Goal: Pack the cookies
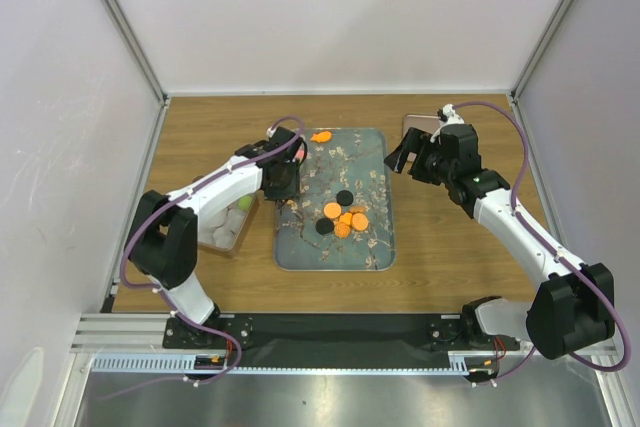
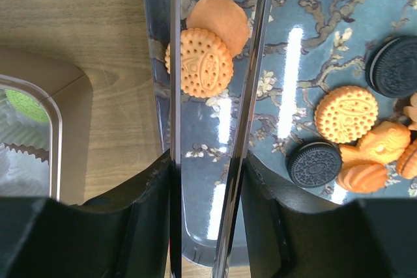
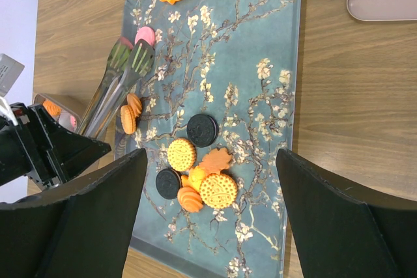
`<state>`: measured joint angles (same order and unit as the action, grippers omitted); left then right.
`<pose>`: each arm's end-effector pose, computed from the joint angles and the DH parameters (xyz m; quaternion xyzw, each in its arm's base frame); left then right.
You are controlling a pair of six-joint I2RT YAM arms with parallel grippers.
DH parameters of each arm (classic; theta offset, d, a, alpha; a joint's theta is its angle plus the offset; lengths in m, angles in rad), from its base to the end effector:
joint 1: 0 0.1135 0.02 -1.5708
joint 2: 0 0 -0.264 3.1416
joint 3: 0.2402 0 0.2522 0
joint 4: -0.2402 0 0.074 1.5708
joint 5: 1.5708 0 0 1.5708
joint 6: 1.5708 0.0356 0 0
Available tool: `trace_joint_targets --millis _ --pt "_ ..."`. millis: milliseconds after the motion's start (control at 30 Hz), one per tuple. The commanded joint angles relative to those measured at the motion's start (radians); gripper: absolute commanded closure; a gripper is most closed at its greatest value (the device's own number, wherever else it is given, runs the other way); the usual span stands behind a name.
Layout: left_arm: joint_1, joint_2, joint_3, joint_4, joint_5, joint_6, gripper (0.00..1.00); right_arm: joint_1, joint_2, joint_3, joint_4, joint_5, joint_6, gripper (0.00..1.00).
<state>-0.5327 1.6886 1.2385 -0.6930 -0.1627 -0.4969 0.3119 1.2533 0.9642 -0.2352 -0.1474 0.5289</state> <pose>0.2984 -0.1692 0.2238 0.0002 0.9741 -0.0350 0.2232 0.2687 0.0921 0.2973 0.0570 0.8628 0.2616 0.4289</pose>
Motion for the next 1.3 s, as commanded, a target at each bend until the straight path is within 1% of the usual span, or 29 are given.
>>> trace_joint_targets --millis 0,233,767,967,1133,1267 --pt "-0.006 -0.053 0.022 0.0 0.029 -0.005 0.54 -0.002 -0.006 0.022 0.017 -0.004 -0.012 0.13" --pt "-0.004 -0.064 0.053 -0.03 0.025 0.006 0.55 -0.002 -0.003 0.022 0.017 -0.004 -0.01 0.13" --pt "-0.001 -0.079 0.101 -0.069 0.008 0.04 0.61 -0.004 -0.003 0.022 0.017 -0.004 -0.007 0.13" --pt "-0.001 -0.135 0.111 -0.088 0.006 0.04 0.61 -0.004 0.0 0.024 0.017 -0.003 -0.007 0.13" --pt "0.0 -0.202 0.092 -0.105 0.006 0.031 0.61 -0.002 0.001 0.022 0.017 -0.006 -0.007 0.13" --pt "0.025 -0.311 0.035 -0.126 0.008 0.009 0.61 -0.004 0.003 0.025 0.016 -0.006 -0.01 0.13"
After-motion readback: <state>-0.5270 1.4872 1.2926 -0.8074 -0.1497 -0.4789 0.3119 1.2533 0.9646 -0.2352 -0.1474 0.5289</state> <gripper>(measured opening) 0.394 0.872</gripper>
